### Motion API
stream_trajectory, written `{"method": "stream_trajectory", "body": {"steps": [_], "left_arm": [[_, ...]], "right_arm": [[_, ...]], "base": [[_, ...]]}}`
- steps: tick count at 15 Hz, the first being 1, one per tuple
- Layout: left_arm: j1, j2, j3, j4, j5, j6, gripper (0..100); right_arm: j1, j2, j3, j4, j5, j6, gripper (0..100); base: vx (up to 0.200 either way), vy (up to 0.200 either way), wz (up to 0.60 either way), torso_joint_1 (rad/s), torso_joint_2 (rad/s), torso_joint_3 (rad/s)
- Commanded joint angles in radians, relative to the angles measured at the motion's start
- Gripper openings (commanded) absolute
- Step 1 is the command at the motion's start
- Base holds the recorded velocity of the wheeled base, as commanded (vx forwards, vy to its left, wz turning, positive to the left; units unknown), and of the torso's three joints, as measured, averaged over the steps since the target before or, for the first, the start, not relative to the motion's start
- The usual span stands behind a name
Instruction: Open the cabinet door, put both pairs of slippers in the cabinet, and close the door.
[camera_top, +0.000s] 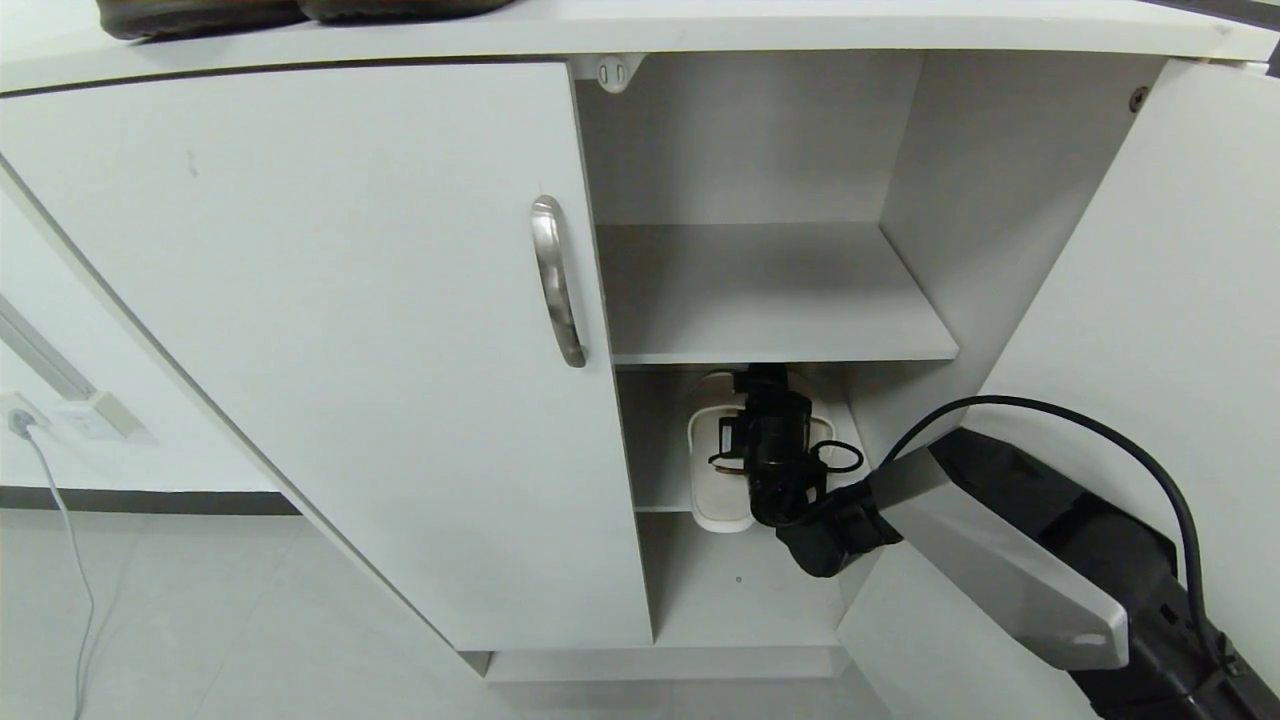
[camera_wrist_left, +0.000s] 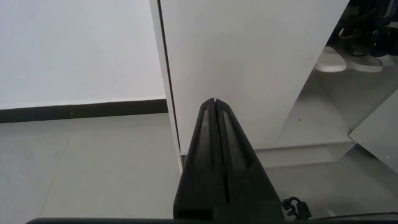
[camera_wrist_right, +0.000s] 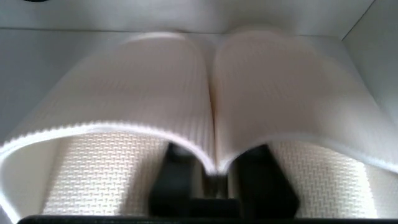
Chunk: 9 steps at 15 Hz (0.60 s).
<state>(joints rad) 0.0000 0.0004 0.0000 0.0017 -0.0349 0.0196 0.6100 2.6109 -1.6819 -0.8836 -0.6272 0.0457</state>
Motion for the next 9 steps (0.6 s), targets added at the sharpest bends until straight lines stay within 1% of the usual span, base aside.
{"method": "stream_trajectory", "body": {"steps": [1,4,5,8,9], "left_arm": [[0.0,0.001,0.0,0.0,0.001,0.0,0],[0.0,0.0,0.0,0.0,0.0,0.0,0],[0.0,0.0,0.0,0.0,0.0,0.0,0],[0.0,0.0,0.0,0.0,0.0,0.0,0],[0.0,0.0,0.0,0.0,0.0,0.0,0]], "right_arm": [[0.001,0.0,0.01,-0.003,0.0,0.0,100],[0.005,-0.014,0.036,-0.005,0.0,0.0,100],[0.022,-0.057,0.091,-0.018,0.0,0.0,100],[0.042,-0.115,0.185,-0.049,-0.008,0.0,100],[0.05,-0.156,0.275,-0.109,-0.011,0.0,100]], "base": [[0.0,0.0,0.0,0.0,0.0,0.0],[0.0,0.0,0.0,0.0,0.0,0.0],[0.0,0.0,0.0,0.0,0.0,0.0],[0.0,0.0,0.0,0.0,0.0,0.0],[0.0,0.0,0.0,0.0,0.0,0.0]]}}
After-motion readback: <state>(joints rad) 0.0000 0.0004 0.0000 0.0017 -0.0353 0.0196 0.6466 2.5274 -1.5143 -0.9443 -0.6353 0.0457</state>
